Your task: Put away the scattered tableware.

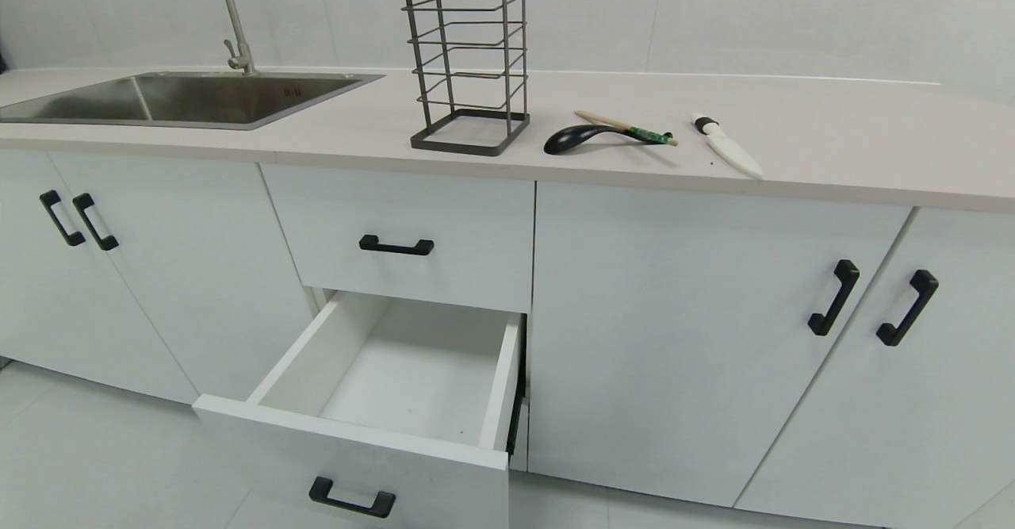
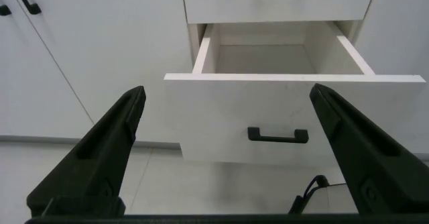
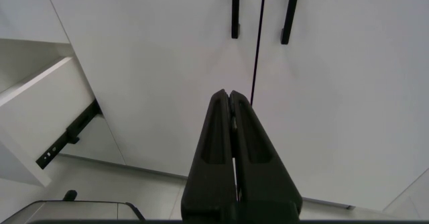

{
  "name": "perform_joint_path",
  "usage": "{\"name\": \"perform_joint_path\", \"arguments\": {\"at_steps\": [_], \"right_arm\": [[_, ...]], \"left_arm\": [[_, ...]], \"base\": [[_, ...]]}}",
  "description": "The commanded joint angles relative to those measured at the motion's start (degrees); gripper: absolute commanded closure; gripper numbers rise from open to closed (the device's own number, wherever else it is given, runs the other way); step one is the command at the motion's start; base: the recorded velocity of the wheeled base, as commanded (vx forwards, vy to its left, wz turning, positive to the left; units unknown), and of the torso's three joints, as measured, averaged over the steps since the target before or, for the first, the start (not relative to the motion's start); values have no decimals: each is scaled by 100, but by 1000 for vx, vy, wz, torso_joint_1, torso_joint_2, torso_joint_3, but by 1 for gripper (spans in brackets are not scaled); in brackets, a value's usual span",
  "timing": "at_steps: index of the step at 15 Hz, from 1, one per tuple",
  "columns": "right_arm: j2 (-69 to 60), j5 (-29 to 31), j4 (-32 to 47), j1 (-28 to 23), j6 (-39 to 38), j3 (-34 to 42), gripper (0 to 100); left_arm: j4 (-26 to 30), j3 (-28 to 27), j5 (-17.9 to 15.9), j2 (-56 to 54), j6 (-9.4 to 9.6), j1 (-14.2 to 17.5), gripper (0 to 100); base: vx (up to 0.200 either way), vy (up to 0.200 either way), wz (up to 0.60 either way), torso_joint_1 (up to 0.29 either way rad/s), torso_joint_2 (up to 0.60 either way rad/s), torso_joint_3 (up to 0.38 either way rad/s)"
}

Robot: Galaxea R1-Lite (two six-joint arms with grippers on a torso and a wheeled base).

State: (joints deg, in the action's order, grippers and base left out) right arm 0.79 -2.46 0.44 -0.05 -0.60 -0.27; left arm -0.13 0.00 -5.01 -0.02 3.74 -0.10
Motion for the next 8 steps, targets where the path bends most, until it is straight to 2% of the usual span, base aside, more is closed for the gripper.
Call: {"name": "perform_joint_path", "arguments": {"at_steps": [1, 2, 4, 8], "right_arm": [[0, 0, 0, -4, -2, 0, 100], [0, 9, 0, -4, -2, 0, 100], [0, 9, 0, -4, -2, 0, 100], [0, 0, 0, -4, -2, 0, 100]], "left_arm": [[13, 0, 0, 2, -251, 10, 0], [13, 0, 9, 2, -322, 10, 0], [13, 0, 0, 2, -313, 10, 0], [13, 0, 0, 2, -313, 1, 0]], "base": [[0, 0, 0, 0, 0, 0], [0, 0, 0, 0, 0, 0], [0, 0, 0, 0, 0, 0], [0, 0, 0, 195, -91, -71]]}}
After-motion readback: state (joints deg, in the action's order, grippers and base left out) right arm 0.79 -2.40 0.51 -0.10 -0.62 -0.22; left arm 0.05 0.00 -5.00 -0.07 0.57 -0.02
